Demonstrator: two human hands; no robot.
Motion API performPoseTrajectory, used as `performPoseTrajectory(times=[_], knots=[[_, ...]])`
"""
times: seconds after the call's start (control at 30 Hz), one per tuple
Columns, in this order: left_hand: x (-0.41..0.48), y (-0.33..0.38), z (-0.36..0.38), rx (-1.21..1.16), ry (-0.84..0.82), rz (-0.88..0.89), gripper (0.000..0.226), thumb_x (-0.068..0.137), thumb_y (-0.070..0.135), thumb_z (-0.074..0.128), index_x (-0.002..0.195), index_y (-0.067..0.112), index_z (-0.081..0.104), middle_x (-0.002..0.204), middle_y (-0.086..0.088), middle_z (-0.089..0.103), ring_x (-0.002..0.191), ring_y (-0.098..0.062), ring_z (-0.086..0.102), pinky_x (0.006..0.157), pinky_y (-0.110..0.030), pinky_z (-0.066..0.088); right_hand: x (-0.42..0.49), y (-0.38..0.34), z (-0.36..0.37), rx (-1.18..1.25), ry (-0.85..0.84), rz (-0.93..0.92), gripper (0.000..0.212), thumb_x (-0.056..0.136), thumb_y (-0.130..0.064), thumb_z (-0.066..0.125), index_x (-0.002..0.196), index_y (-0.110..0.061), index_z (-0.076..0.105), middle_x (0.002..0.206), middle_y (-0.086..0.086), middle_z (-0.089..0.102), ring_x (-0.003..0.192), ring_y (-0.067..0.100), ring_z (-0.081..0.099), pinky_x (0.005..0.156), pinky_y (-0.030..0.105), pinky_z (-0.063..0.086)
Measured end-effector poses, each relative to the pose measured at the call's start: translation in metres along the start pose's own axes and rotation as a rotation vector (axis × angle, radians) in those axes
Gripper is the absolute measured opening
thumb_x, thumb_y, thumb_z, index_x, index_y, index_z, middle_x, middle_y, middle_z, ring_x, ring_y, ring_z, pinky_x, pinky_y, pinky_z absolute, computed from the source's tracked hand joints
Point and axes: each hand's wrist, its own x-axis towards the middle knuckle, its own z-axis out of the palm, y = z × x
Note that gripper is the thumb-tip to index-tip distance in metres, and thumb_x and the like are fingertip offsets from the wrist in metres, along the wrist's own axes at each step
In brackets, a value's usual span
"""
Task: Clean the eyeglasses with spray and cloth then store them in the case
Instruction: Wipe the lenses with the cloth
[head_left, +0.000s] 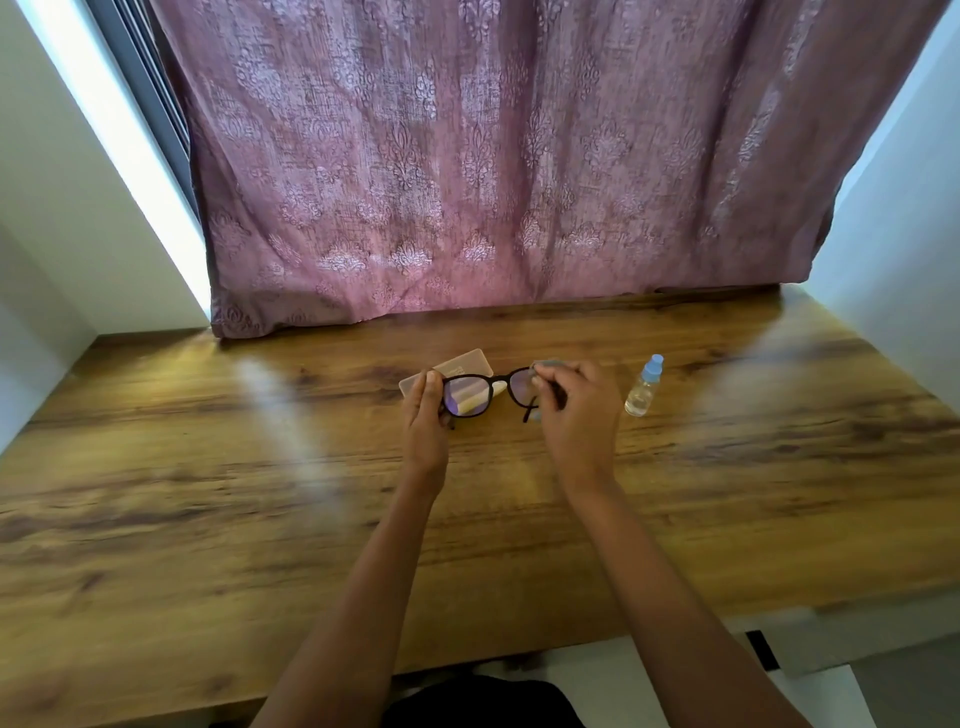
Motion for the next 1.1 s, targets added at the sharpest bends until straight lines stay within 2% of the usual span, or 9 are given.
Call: performPoseTrajectory(times=[0.1, 0.27, 0.4, 0.57, 0.73, 0.83, 0.9, 1.0, 1.1], knots=[[0.0, 0.0, 0.0, -0.007, 0.007, 0.004, 0.034, 0.1, 0.014, 0.032, 0.068, 0.018, 0.044, 0.051, 0.012, 0.044, 0.044, 0.002, 0.037, 0.044, -0.01, 0.029, -0.013, -0.01, 0.008, 0.005, -0.071, -0.084, 0.016, 0.084, -0.005, 0.062, 0.099, -0.001, 0.067, 0.093, 0.006, 0.061, 0.083, 0.003, 0.051, 0.073, 0.0, 0.038], [0.003, 0.0, -0.005, -0.021, 0.03, -0.016, 0.033, 0.099, 0.017, 0.033, 0.069, 0.017, 0.046, 0.065, 0.002, 0.04, 0.049, 0.001, 0.04, 0.048, -0.014, 0.033, -0.032, 0.002, 0.004, 0.014, -0.122, -0.073, 0.019, 0.083, -0.007, 0.064, 0.102, -0.005, 0.066, 0.097, 0.003, 0.058, 0.085, 0.004, 0.053, 0.073, 0.011, 0.047], [0.004, 0.001, -0.004, -0.015, 0.03, -0.013, 0.034, 0.099, 0.017, 0.033, 0.067, 0.018, 0.044, 0.063, 0.003, 0.038, 0.047, 0.001, 0.038, 0.045, -0.011, 0.03, -0.019, 0.009, -0.004, 0.023, -0.039, 0.021, 0.018, 0.081, -0.005, 0.065, 0.099, -0.004, 0.068, 0.094, 0.006, 0.06, 0.079, 0.004, 0.052, 0.068, -0.001, 0.041], [0.003, 0.0, -0.006, -0.009, 0.011, -0.009, 0.034, 0.1, 0.018, 0.033, 0.069, 0.018, 0.046, 0.065, 0.003, 0.04, 0.051, 0.0, 0.04, 0.047, -0.011, 0.032, -0.004, -0.002, 0.0, 0.017, 0.023, 0.009, 0.018, 0.082, -0.005, 0.065, 0.099, -0.003, 0.069, 0.093, 0.008, 0.062, 0.084, 0.008, 0.054, 0.075, -0.003, 0.036], [0.005, -0.002, -0.006, -0.016, 0.037, -0.004, 0.034, 0.099, 0.018, 0.034, 0.068, 0.019, 0.046, 0.066, 0.003, 0.04, 0.055, -0.001, 0.039, 0.051, -0.015, 0.032, -0.022, -0.015, 0.012, 0.009, -0.079, -0.116, 0.019, 0.084, -0.006, 0.063, 0.102, -0.002, 0.067, 0.091, 0.006, 0.06, 0.081, 0.005, 0.051, 0.067, 0.003, 0.038], [0.007, -0.005, -0.011, -0.012, 0.037, -0.01, 0.033, 0.099, 0.017, 0.034, 0.069, 0.017, 0.047, 0.067, 0.001, 0.042, 0.057, -0.003, 0.041, 0.051, -0.015, 0.035, -0.031, -0.007, 0.011, -0.003, -0.13, -0.112, 0.019, 0.083, -0.007, 0.064, 0.102, -0.005, 0.067, 0.095, 0.005, 0.06, 0.086, 0.003, 0.05, 0.072, 0.004, 0.038], [0.008, -0.005, -0.013, -0.005, 0.038, -0.014, 0.032, 0.099, 0.018, 0.034, 0.07, 0.017, 0.048, 0.068, 0.001, 0.043, 0.059, -0.005, 0.041, 0.052, -0.016, 0.035, -0.032, 0.001, 0.006, -0.008, -0.114, -0.083, 0.018, 0.082, -0.006, 0.065, 0.1, -0.005, 0.068, 0.095, 0.005, 0.06, 0.086, 0.003, 0.051, 0.072, 0.005, 0.039], [0.009, -0.004, -0.012, -0.012, 0.04, -0.012, 0.033, 0.099, 0.017, 0.034, 0.068, 0.018, 0.047, 0.063, 0.006, 0.044, 0.053, 0.0, 0.042, 0.05, -0.014, 0.034, -0.023, 0.009, -0.001, 0.019, -0.066, -0.015, 0.018, 0.082, -0.005, 0.064, 0.1, -0.005, 0.068, 0.093, 0.005, 0.06, 0.08, 0.006, 0.054, 0.07, 0.013, 0.048], [0.007, -0.004, -0.01, -0.006, 0.026, -0.005, 0.033, 0.099, 0.017, 0.034, 0.069, 0.018, 0.047, 0.065, 0.004, 0.042, 0.05, 0.001, 0.043, 0.048, -0.012, 0.035, -0.01, 0.01, -0.003, 0.029, 0.004, 0.013, 0.018, 0.083, -0.005, 0.064, 0.1, -0.004, 0.069, 0.09, 0.005, 0.061, 0.076, 0.003, 0.052, 0.071, 0.005, 0.045]])
